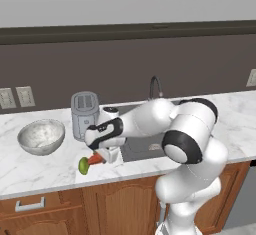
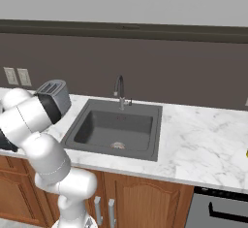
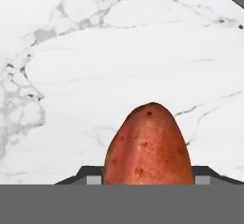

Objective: Remove the sweet potato and mango from the sink. Then move the bowl and cup from the counter to the sink for washing.

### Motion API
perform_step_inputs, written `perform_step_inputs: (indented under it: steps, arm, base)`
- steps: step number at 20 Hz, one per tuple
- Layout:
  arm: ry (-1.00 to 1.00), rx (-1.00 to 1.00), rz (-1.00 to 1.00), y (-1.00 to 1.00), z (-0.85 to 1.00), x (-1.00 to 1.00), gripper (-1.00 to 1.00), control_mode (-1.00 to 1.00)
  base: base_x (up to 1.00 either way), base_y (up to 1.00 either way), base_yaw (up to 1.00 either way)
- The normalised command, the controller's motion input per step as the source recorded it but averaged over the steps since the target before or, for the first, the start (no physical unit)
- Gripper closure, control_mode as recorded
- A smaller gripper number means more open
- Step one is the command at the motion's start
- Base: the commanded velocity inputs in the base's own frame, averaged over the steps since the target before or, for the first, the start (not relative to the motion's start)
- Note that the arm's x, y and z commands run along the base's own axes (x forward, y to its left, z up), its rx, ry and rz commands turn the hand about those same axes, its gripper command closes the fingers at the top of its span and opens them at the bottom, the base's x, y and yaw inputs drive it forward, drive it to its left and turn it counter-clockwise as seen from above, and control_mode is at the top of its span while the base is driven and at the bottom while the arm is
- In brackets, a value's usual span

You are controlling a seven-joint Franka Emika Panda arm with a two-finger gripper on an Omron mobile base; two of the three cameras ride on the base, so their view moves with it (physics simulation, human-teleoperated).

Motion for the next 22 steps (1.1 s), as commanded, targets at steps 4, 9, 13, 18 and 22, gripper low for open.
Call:
perform_step_inputs:
  steps: [4,9,13,18,22]
  arm:
    - [0.02,0.00,0.00,0.14,-0.18,0.08,1.00,-1.00]
    - [0.01,0.01,0.01,0.10,-0.20,0.05,1.00,-1.00]
    - [0.00,0.00,0.07,0.01,-0.20,0.00,1.00,-1.00]
    - [0.00,0.00,0.13,0.00,-0.13,0.00,1.00,-1.00]
    - [0.00,0.00,0.17,0.00,-0.09,0.00,1.00,-1.00]
  base:
    - [0.00,0.00,0.00]
    - [0.00,0.00,0.00]
    - [0.00,0.00,0.00]
    - [0.00,0.00,0.00]
    - [0.00,0.00,0.00]
